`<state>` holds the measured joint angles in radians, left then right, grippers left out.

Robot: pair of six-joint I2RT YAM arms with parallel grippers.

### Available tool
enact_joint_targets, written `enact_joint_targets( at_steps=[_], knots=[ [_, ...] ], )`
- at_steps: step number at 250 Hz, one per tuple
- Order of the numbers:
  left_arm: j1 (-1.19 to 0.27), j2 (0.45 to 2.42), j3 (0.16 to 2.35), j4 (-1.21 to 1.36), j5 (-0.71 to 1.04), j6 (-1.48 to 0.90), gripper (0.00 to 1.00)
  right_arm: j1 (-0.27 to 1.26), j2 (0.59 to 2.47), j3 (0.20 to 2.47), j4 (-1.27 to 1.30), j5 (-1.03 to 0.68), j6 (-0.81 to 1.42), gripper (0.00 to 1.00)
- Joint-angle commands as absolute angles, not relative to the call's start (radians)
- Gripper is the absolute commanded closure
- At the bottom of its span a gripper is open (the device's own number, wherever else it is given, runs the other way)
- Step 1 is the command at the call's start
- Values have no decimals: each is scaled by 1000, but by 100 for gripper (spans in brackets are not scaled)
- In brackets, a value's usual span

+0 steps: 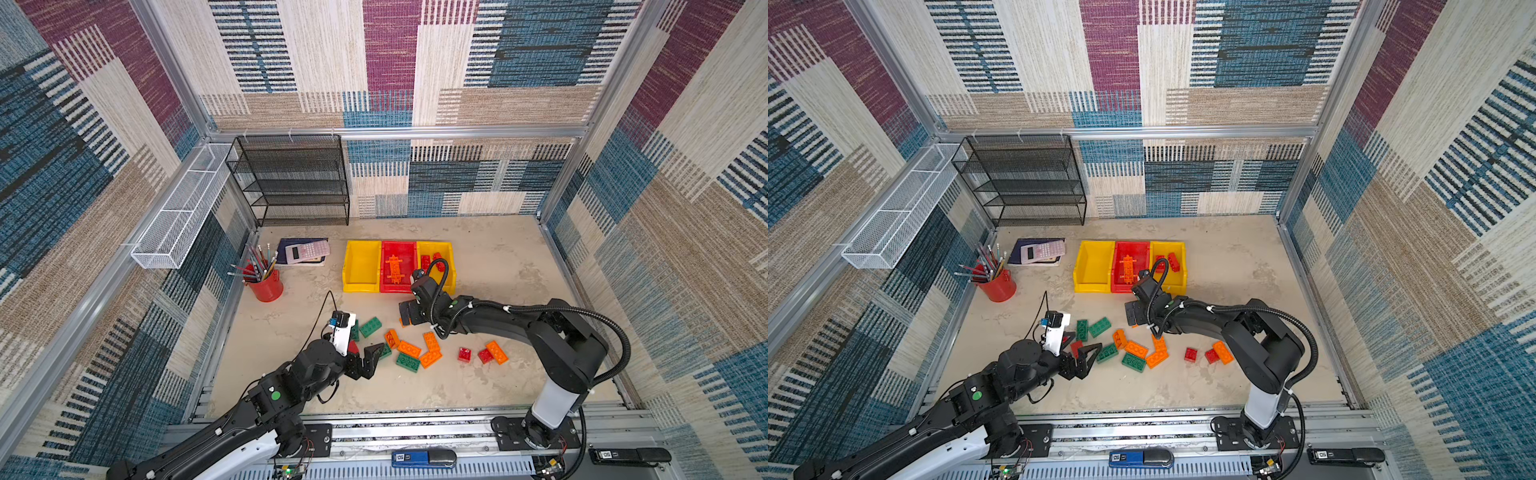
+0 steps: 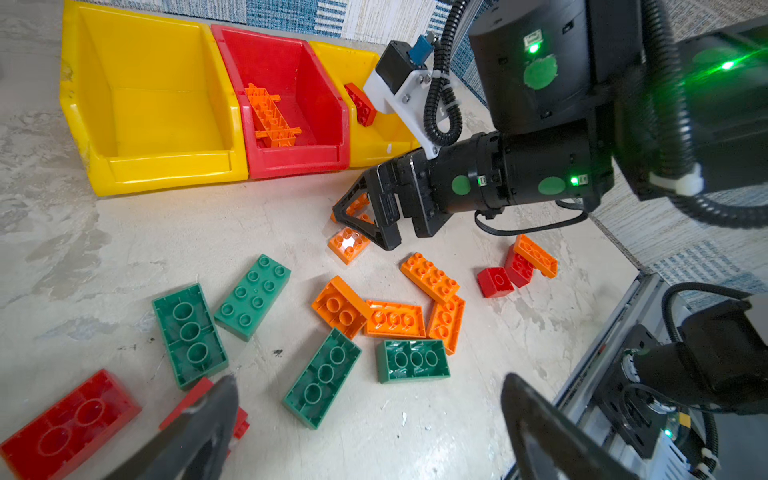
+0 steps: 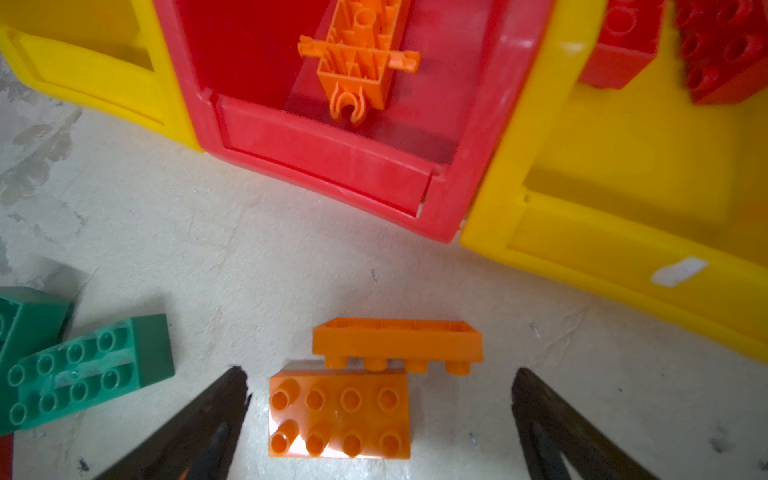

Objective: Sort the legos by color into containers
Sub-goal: 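Return the right gripper down toward the orange 2x4 bricks, then grasp the orange 2x4 brick with the right gripper and lift it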

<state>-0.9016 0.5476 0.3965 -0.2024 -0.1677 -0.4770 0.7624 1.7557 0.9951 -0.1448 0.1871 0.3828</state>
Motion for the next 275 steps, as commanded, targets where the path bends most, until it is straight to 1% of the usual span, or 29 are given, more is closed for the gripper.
enact_joint_targets(
  at_steps=[1,63,159,190,226,275],
  knots=[
    [-901,547,408,-215,-188,-487,1,762,1777,1005,-99,209,371,0],
    [-902,556,417,-226,-187,-480,1,762,1822,1021,-82,216,371,2],
    [-902,565,414,-217,-193,-471,1,760,1862,1049,-84,225,361,8],
    [-902,569,413,-216,-193,-471,1,760,1859,1042,-83,229,363,14],
    [-901,559,404,-218,-193,-481,1,761,1852,1034,-80,229,369,26],
    [-902,526,391,-232,-199,-498,1,761,1839,1028,-88,232,377,33]
  ],
)
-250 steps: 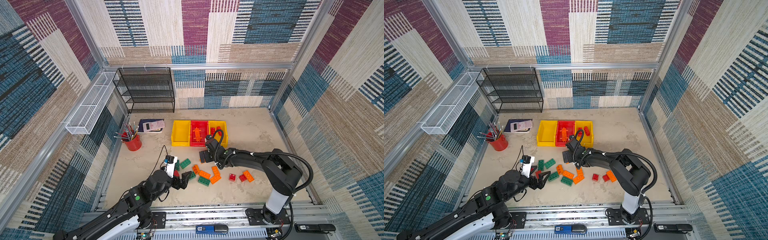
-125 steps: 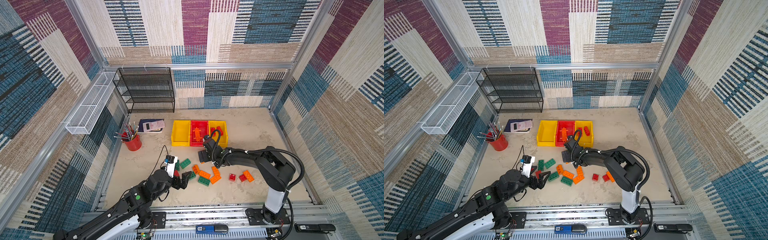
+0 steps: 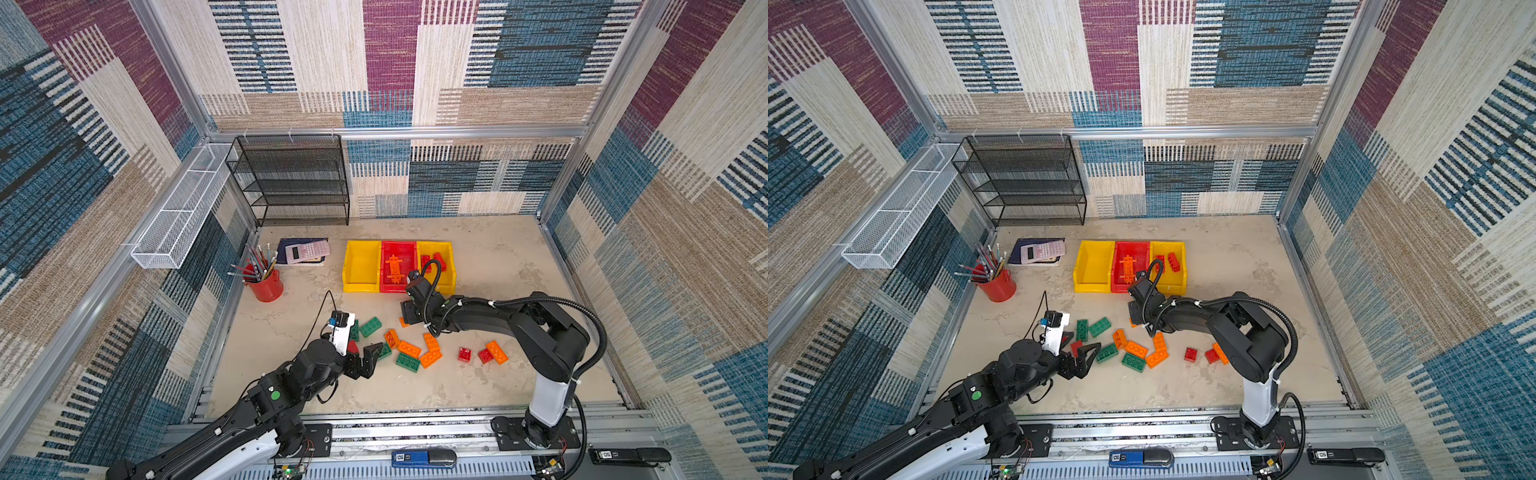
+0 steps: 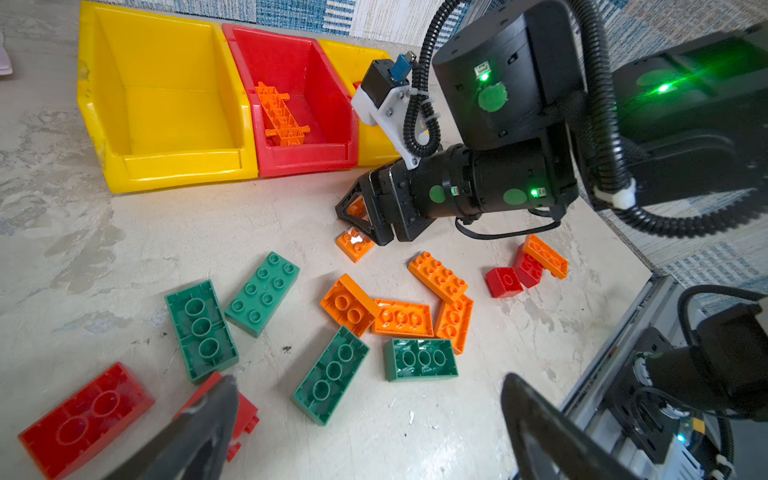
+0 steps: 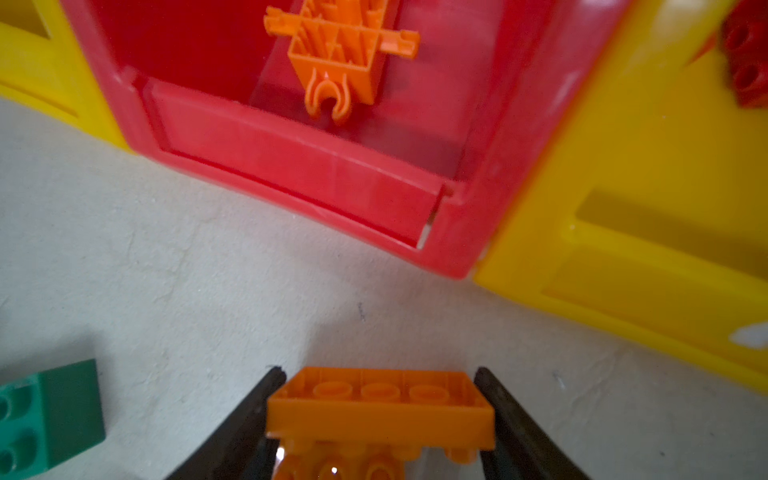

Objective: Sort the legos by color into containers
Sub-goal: 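Grasp the orange 2x4 brick with the right gripper and lift it, then carry the orange brick with the right gripper into the red bin and release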

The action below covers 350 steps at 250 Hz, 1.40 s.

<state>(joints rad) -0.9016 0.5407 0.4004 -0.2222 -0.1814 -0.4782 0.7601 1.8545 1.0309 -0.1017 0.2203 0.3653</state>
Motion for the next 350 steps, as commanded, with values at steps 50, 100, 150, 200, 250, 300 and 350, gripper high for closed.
enact_joint_targets(
  at_steps=[50,100,150,200,250,300,350],
  knots=[
    [-902,506,387,-242,-205,-502,1,761,1800,1023,-114,230,389,37],
    [-901,511,383,-233,-204,-492,1,761,1714,1039,-155,200,396,38],
    [-902,512,369,-214,-206,-489,1,761,1682,1130,-180,174,364,37],
    [-902,518,361,-202,-207,-495,1,737,1821,1346,-239,176,309,37],
    [-901,520,355,-192,-194,-509,1,689,1953,1488,-247,155,271,36],
    [-902,515,370,-228,-222,-489,1,671,2041,1573,-273,150,241,34],
    [-901,525,383,-236,-235,-479,1,657,2095,1632,-297,159,228,27]
  ],
)
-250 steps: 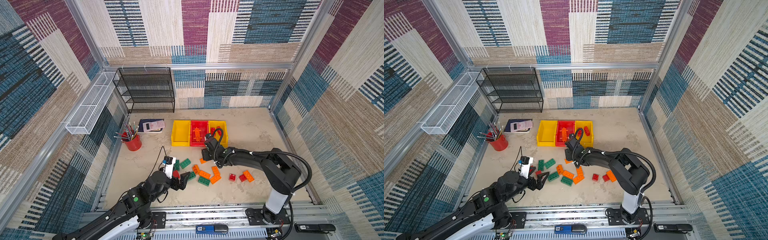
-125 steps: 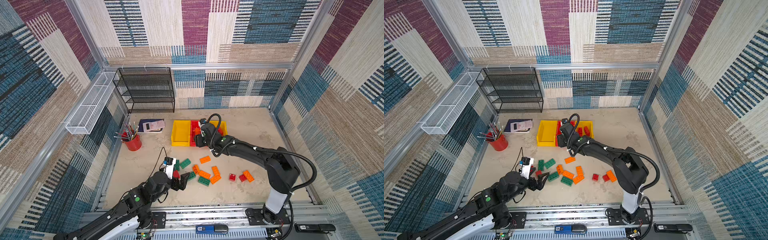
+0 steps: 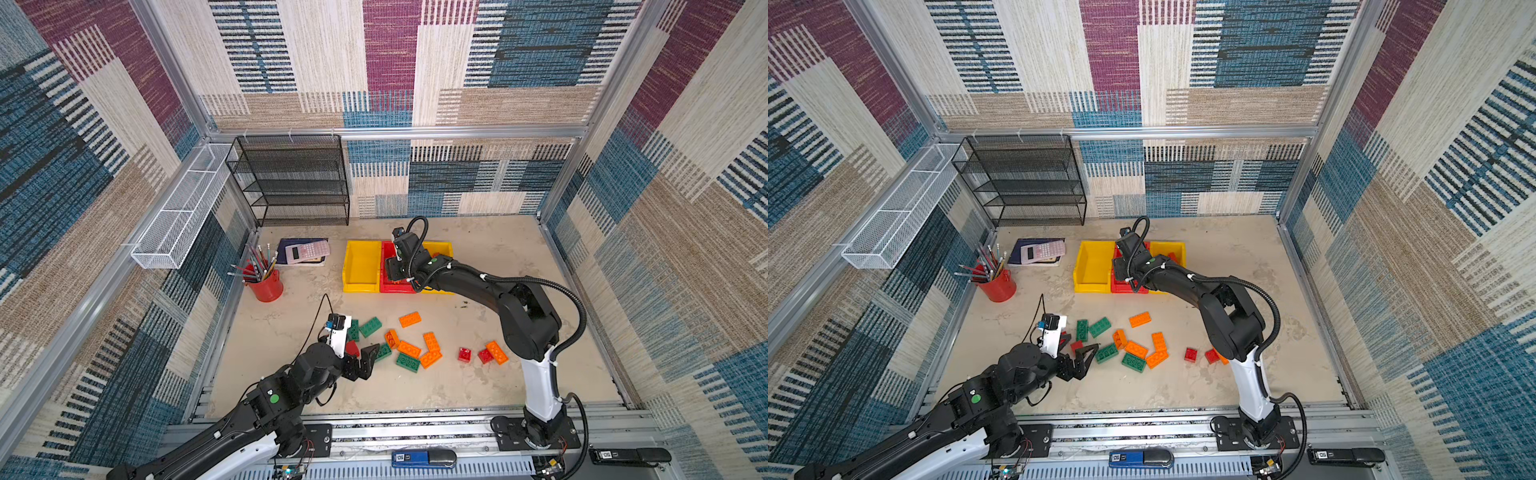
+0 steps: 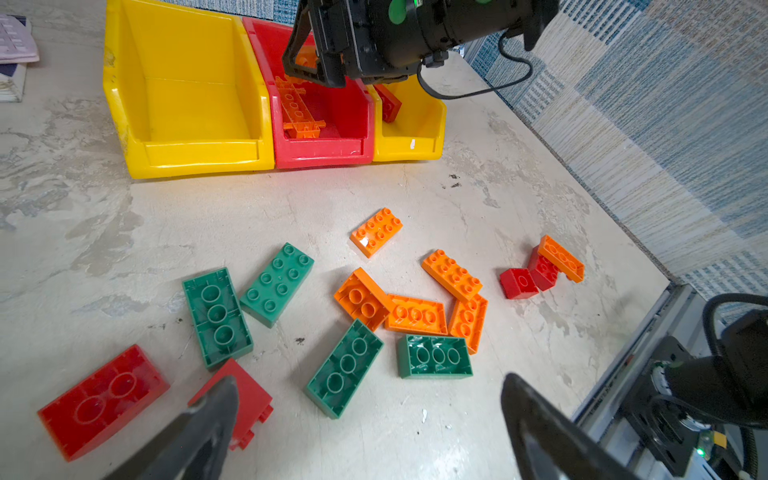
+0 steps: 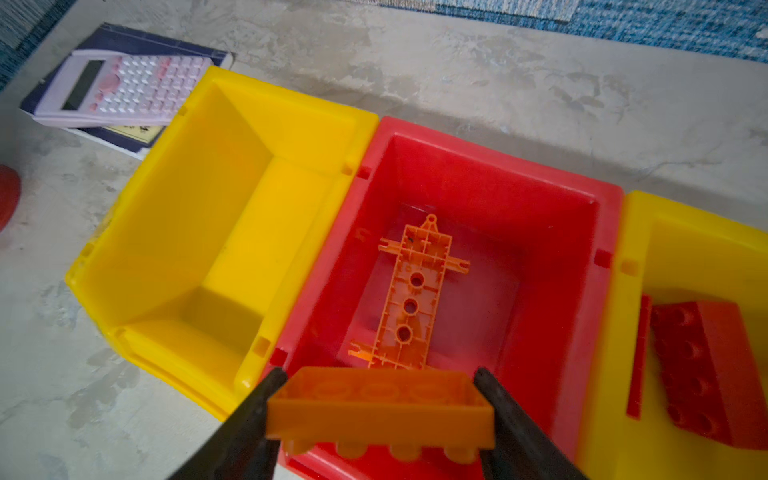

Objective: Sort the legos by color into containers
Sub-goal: 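Carry the orange brick with the right gripper into the red bin and release, then lower the right gripper to the orange bricks near the green bricks and grasp one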

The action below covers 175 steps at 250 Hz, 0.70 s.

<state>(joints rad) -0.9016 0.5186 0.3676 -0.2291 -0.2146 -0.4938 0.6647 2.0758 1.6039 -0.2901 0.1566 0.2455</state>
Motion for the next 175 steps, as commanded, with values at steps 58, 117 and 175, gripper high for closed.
enact_joint_targets(
  at_steps=[58,117,175],
  knots=[
    [-901,527,391,-251,-229,-491,1,654,2089,1642,-331,142,211,8],
    [-902,465,358,-312,-272,-574,1,724,1881,1438,-324,131,244,10],
    [-901,336,321,-392,-232,-640,1,825,1710,1162,-295,71,346,23]
  ],
)
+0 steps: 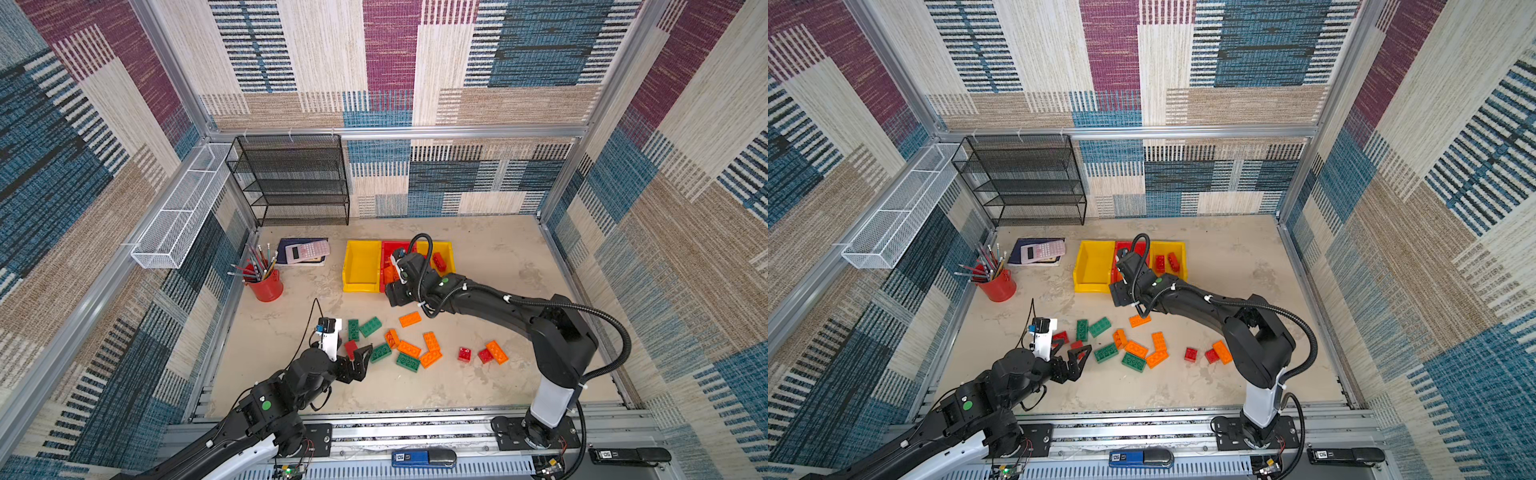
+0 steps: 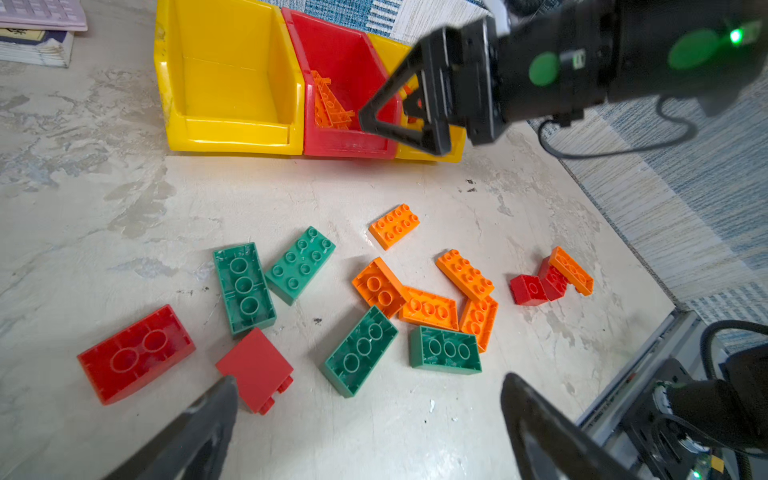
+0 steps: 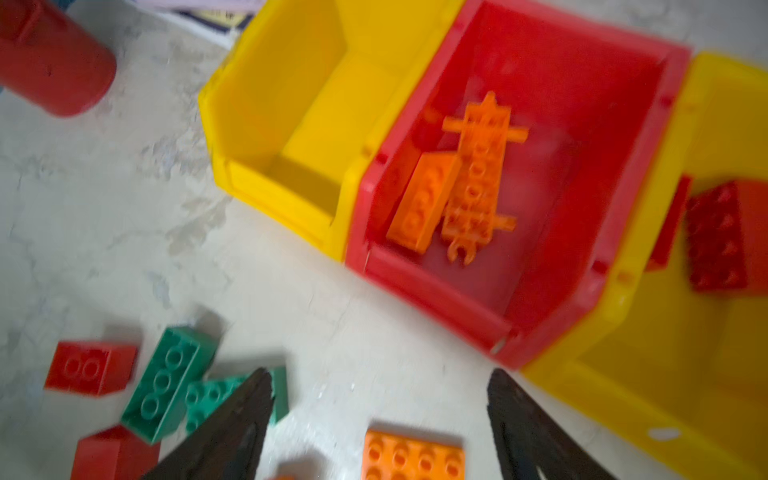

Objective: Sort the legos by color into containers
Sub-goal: 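Lower the right gripper to the orange bricks near the green bricks and grasp one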

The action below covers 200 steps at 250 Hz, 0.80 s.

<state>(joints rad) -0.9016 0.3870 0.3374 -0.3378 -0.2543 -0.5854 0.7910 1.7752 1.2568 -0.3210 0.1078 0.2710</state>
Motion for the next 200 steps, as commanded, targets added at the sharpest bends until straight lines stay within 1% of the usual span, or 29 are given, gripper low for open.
enact_joint_targets(
  at_steps=[1,21,64,150,200],
  knots=[
    [-901,333,321,-393,-232,-641,1,827,1707,1158,-293,69,348,24],
    [-901,287,309,-417,-230,-655,1,856,1667,1088,-273,46,385,29],
    [-901,219,299,-464,-229,-672,1,887,1637,999,-216,-10,443,32],
    [-901,176,301,-503,-227,-672,1,908,1721,1012,-182,-50,470,33],
    [-901,173,297,-510,-245,-664,1,914,1764,1007,-143,-103,491,37]
  ],
)
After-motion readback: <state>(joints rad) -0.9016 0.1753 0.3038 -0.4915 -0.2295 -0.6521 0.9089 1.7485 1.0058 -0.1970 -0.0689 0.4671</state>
